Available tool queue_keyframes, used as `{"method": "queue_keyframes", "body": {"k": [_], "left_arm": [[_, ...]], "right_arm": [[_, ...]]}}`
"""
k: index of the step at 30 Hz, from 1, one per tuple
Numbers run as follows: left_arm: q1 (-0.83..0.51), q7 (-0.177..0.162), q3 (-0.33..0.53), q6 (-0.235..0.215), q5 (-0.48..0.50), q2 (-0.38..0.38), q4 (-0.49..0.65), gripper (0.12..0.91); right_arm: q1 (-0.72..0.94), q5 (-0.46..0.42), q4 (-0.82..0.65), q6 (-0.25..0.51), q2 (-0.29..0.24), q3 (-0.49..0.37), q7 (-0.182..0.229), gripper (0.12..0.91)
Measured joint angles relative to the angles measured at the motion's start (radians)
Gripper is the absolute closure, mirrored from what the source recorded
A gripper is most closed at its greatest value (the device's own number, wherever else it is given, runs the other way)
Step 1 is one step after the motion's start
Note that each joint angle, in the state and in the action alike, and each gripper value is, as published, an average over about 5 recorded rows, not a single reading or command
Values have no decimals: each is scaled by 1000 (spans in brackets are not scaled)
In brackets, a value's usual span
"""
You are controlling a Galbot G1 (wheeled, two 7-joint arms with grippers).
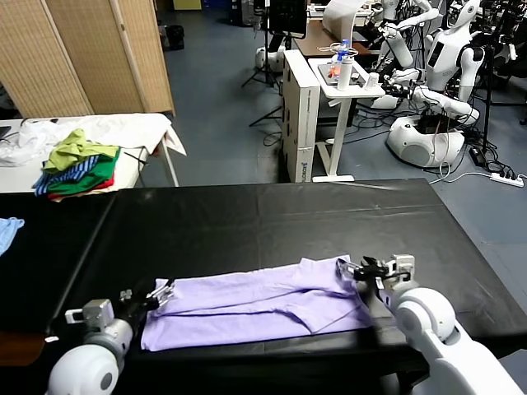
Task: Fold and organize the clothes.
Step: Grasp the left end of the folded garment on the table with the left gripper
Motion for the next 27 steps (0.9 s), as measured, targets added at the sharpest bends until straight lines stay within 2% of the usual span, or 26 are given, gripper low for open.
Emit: {"method": "queue_keyframes", "body": {"k": [3,7,10,13,16,18,21,22,25,27], "left_arm": [[-2,9,3,0,4,-2,10,243],[-8,17,9,1,16,-8,28,495],[-17,20,13,0,21,-14,43,685],[-28,26,18,-5,37,-19,61,837],[-41,34,20,-16,60,-21,80,884],[-50,36,21,-22,67,-21,92,884],[-59,37,23,-25,68,-21,99,885],[-59,37,24,-25,69,-22,100,885],[-55,38,25,-27,85,-27,95,884],[-48,39,23,-31,101,-30,87,869]], "right_arm": [[0,-4,-3,0,5,-2,0,456],[-8,-17,-1,6,10,-2,-2,542],[-19,-36,6,20,16,0,3,656],[-35,-50,18,30,22,8,20,761],[-53,-52,32,31,28,18,29,814],[-62,-52,39,32,31,25,28,828],[-69,-50,45,33,33,35,14,813],[-69,-49,48,34,31,39,5,786],[-70,-44,60,38,23,53,-29,640],[-73,-39,71,42,14,63,-45,510]]}}
